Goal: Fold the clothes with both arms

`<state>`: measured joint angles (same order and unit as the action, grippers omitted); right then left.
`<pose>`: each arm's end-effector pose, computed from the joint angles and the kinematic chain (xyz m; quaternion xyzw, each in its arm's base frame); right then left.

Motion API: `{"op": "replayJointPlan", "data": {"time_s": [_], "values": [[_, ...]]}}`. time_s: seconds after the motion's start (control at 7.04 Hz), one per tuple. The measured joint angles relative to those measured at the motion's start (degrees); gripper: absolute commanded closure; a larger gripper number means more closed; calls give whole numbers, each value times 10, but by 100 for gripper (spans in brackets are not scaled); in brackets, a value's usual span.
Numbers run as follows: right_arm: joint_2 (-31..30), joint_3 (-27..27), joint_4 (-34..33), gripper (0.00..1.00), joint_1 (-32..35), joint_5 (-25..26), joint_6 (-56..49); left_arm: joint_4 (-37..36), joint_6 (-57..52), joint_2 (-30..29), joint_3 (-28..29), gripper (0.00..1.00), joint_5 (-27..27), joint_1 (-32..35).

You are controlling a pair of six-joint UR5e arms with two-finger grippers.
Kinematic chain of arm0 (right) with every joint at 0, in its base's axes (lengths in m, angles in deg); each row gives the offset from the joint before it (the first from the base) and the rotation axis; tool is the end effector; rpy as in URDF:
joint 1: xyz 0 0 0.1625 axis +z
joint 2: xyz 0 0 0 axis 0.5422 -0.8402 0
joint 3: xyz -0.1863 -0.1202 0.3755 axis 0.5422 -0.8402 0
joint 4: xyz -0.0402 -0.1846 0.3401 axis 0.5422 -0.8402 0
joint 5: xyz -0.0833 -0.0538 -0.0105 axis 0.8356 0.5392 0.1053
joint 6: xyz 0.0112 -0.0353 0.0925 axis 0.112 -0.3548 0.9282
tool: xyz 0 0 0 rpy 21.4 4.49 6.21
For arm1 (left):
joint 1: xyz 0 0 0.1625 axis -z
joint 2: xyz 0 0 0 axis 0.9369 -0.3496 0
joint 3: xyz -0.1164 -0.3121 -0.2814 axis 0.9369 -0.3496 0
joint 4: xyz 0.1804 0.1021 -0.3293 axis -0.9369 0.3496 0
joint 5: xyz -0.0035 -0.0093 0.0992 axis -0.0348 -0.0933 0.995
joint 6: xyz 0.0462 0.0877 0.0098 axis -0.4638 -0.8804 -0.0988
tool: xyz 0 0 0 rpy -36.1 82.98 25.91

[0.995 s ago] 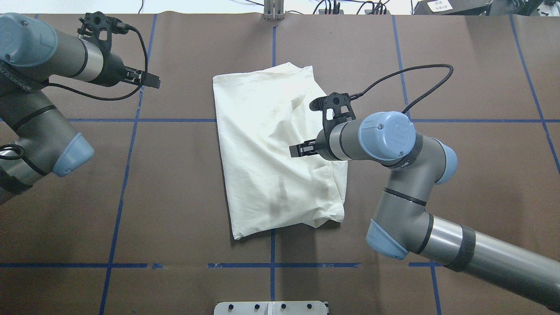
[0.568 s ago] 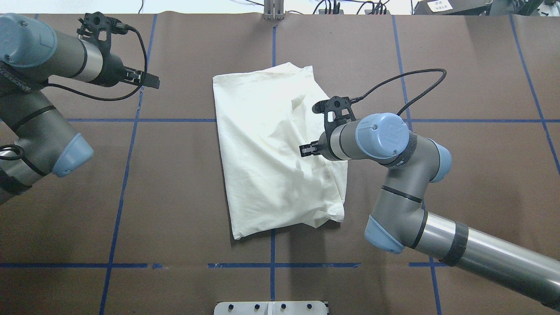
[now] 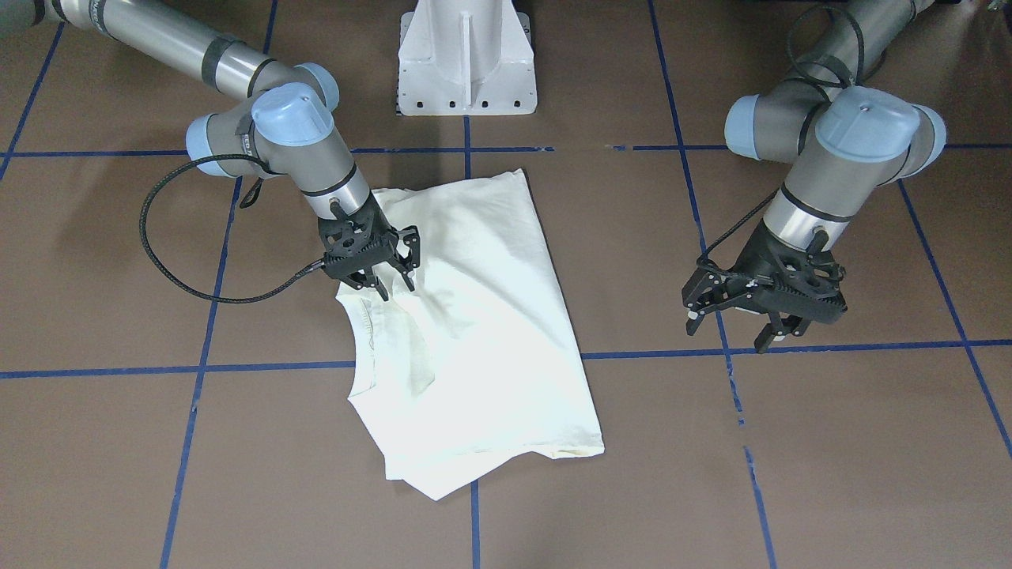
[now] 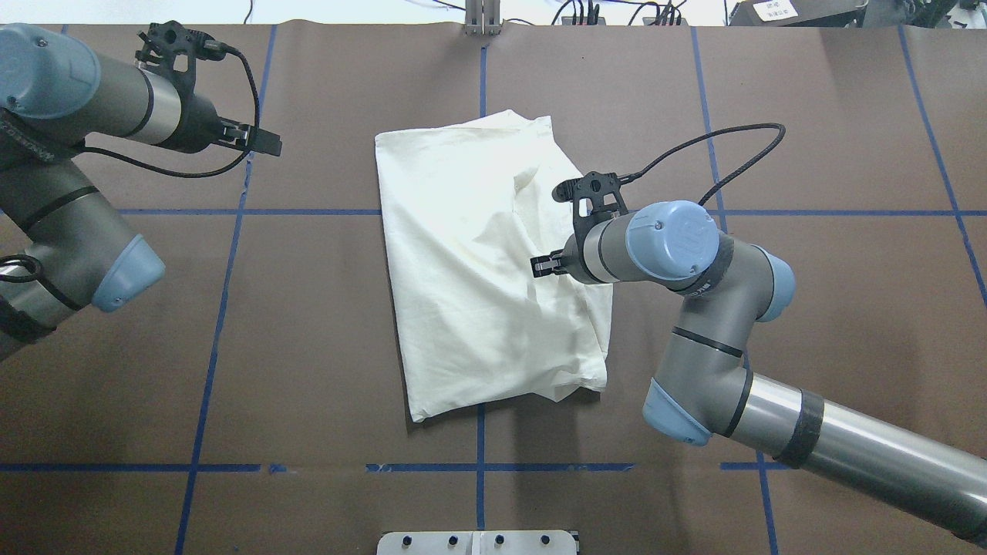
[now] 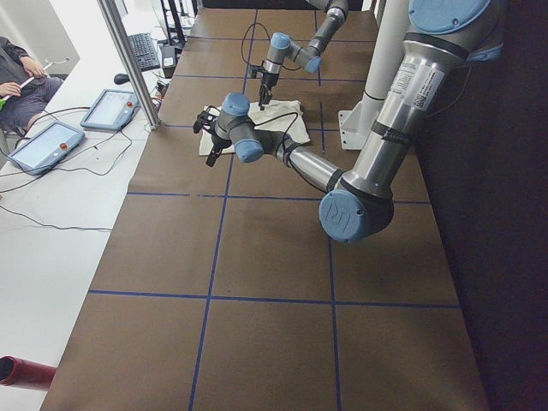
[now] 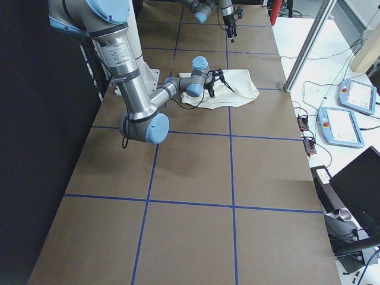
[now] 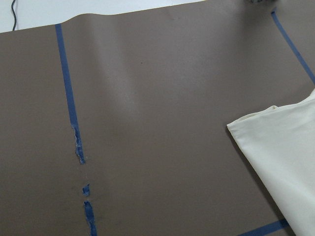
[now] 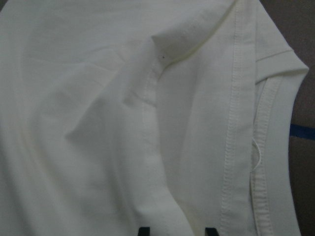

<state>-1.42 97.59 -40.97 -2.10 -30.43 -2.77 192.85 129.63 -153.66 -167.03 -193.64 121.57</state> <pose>-0.5162 -0.4431 0.3337 0.2014 -0.4713 -0.0465 0.8574 0.3147 -0.5623 0.3734 0.2528 0.4330 0.0385 0.8644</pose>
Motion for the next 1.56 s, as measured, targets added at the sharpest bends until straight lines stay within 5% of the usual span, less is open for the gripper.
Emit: {"op": "replayJointPlan", "data": {"time_s": [0.71, 1.56], "values": [[8, -13, 2, 100, -2, 2, 3, 0, -1, 0, 0, 0, 0, 0], [10, -6, -2, 100, 8, 4, 26, -1, 0, 1, 1, 0, 0, 0]]}}
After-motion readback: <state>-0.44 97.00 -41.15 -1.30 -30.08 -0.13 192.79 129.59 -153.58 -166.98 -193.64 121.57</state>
